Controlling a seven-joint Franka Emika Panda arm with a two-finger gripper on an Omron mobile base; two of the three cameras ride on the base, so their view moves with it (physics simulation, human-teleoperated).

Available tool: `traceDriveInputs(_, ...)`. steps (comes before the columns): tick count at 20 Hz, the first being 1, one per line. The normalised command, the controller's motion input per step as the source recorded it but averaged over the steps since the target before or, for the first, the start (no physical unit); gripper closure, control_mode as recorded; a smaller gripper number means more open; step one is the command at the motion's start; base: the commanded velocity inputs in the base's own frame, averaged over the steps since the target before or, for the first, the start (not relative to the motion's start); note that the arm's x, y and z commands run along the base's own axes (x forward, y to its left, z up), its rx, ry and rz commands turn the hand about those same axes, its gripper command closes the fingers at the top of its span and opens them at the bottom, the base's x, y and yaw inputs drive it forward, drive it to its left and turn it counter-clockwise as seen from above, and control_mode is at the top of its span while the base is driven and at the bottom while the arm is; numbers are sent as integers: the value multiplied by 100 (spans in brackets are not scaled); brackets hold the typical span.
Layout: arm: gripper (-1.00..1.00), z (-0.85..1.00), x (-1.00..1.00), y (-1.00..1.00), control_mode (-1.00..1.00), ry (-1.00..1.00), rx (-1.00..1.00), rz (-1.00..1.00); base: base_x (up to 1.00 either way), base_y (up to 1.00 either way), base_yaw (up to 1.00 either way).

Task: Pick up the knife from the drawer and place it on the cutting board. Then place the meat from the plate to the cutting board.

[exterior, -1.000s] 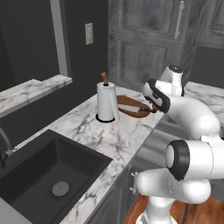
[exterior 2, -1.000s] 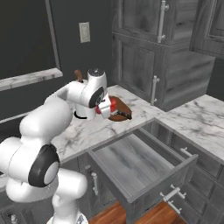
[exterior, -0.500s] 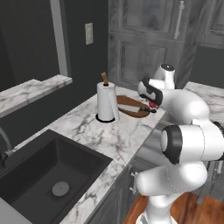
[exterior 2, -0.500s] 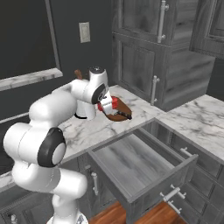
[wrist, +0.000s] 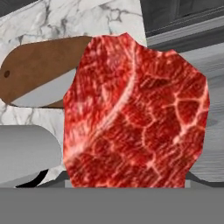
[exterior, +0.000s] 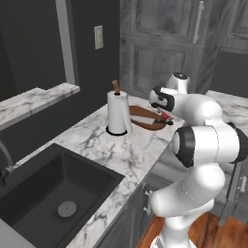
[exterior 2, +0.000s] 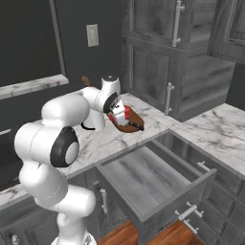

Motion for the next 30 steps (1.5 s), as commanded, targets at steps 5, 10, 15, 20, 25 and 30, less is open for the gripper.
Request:
traceDriveInputs(5,100,-15,26,0,-100,0,0,5,0,0,0)
traceDriveInputs(10,100,-12,33,0,-100,3,-2,4,0,0,0)
traceDriveInputs(15,100,-12,31,0,-100,6,-4,4,0,0,0)
traceDriveInputs(20,100,-10,27,0,-100,5,-3,4,0,0,0)
traceDriveInputs(25,100,-14,26,0,-100,4,-2,4,0,0,0)
traceDriveInputs(30,100,-19,22,0,-100,1,0,4,0,0,0)
